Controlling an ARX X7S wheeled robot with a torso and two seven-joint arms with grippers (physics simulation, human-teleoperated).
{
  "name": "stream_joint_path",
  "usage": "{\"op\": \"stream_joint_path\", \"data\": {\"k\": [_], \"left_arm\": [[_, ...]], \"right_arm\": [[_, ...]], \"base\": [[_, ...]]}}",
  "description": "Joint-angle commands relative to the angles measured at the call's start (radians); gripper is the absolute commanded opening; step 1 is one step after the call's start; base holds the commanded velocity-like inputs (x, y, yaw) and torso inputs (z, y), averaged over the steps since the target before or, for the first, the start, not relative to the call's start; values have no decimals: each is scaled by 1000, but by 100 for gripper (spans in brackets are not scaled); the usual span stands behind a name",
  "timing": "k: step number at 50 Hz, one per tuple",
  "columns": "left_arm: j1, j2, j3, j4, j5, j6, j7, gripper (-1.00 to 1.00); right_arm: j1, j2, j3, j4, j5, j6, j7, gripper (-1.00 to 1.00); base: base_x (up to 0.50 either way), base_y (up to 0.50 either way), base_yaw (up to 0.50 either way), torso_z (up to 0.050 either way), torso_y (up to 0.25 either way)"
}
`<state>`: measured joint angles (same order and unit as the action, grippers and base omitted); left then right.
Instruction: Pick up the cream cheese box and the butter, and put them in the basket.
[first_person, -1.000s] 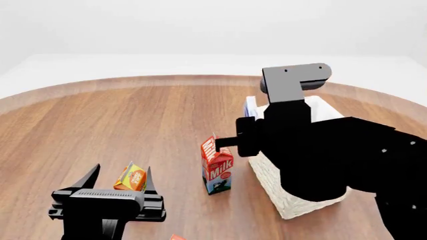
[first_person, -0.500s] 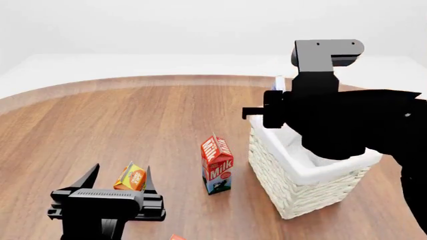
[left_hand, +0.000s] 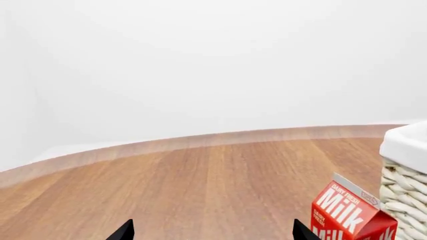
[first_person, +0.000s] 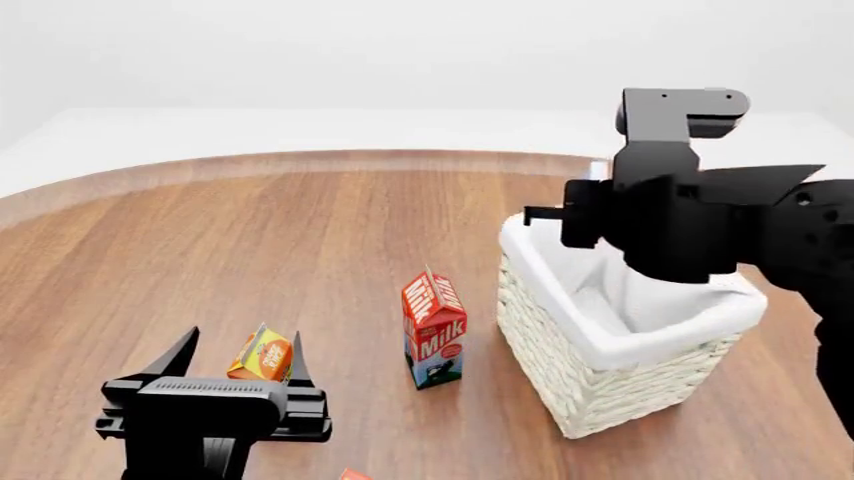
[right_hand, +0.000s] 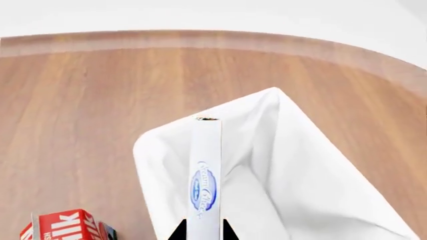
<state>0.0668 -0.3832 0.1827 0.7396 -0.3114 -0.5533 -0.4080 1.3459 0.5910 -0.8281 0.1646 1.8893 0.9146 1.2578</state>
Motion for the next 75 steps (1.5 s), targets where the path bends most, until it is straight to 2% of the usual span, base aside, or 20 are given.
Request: {"op": "stream_joint_path", "data": {"k": [1, 38, 75], "left_arm": [[0, -3, 2, 0, -2, 1, -4, 100], [-2, -10, 11, -4, -7, 7, -14, 100], [-7, -19, 17, -7, -15, 7, -25, 100]], "right_arm": [[5, -16, -26, 110, -46, 19, -67, -100], [-7, -65, -51, 297, -4, 28, -93, -100], [12, -91, -101, 488, -104, 0, -210, -100]], "base": [[0, 0, 0, 0, 0], [0, 0, 0, 0, 1], [0, 0, 0, 0, 1]]}}
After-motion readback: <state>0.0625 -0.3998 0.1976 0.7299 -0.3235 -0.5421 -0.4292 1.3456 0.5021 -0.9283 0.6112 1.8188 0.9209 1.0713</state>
